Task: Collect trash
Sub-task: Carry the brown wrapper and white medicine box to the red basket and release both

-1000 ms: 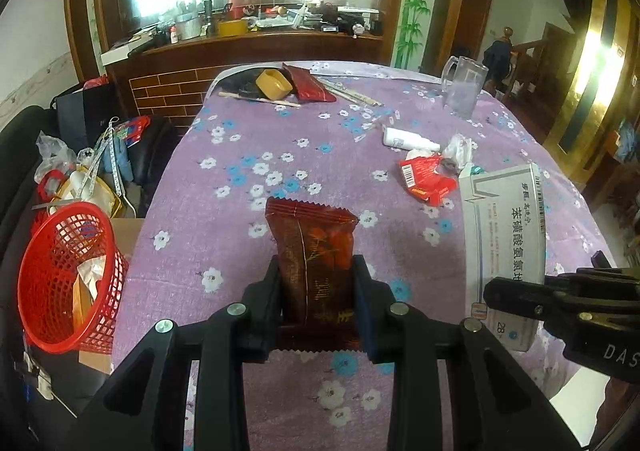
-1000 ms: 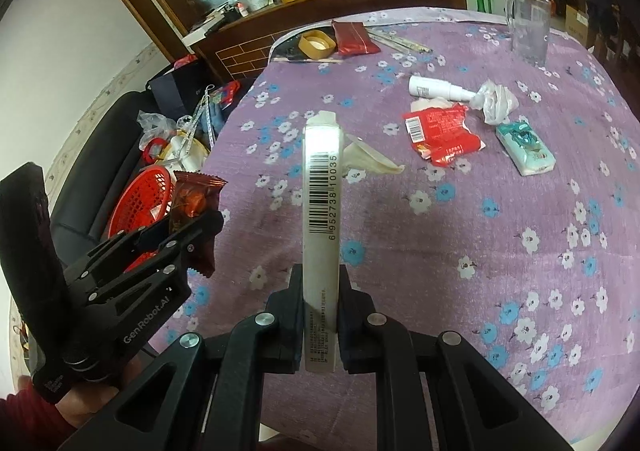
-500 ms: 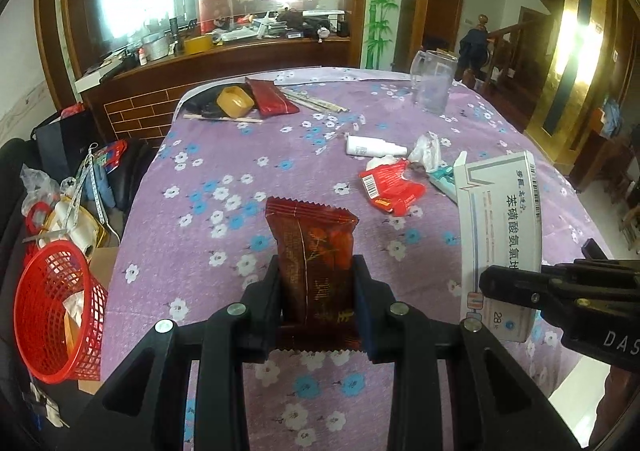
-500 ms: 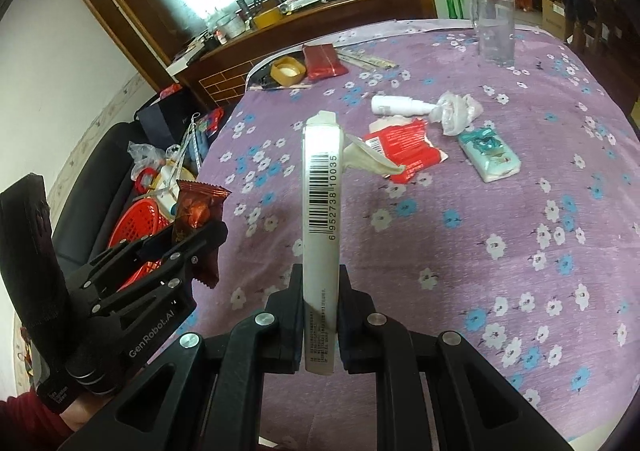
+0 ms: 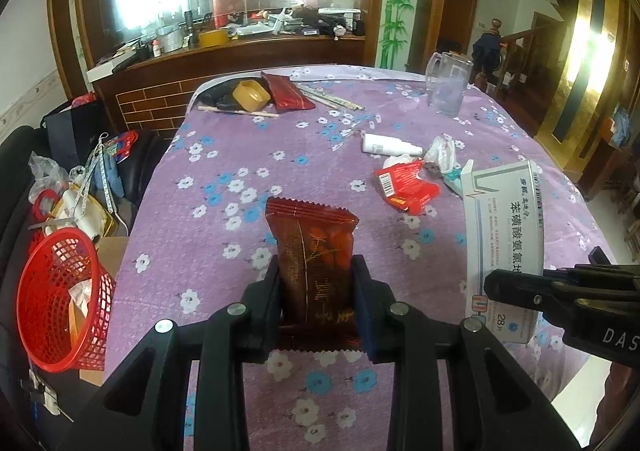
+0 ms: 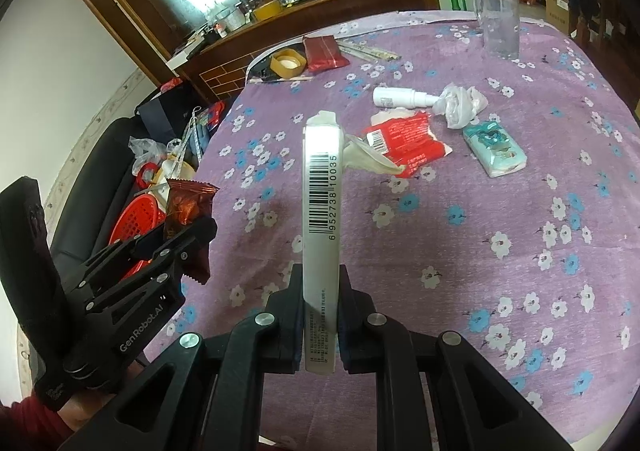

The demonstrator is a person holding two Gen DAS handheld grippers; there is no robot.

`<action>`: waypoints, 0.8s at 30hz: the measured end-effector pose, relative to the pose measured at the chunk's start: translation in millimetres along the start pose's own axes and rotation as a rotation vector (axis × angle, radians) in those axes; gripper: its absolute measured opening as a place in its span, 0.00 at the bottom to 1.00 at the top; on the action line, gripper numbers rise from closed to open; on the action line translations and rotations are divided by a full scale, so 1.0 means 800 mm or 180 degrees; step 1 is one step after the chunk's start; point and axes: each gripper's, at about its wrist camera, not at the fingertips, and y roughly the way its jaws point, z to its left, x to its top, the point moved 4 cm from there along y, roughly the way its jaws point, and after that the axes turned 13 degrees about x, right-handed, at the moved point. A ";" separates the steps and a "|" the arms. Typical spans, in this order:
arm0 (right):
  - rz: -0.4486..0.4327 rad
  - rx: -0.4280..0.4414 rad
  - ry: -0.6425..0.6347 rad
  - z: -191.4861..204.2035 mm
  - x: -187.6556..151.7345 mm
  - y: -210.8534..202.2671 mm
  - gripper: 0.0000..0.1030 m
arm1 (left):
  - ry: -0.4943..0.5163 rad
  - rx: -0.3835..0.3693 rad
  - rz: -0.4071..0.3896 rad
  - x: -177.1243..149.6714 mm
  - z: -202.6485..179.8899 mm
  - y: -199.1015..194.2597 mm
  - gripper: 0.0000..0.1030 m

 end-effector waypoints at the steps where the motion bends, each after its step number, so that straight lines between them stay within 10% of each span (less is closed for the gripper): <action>1: 0.0011 0.0006 -0.0014 0.003 0.000 0.002 0.14 | -0.0012 0.0008 0.0007 -0.001 0.003 0.000 0.30; 24: 0.0314 0.0137 -0.0395 0.088 -0.017 0.057 0.14 | -0.0479 0.0255 0.0063 -0.036 0.105 -0.016 0.30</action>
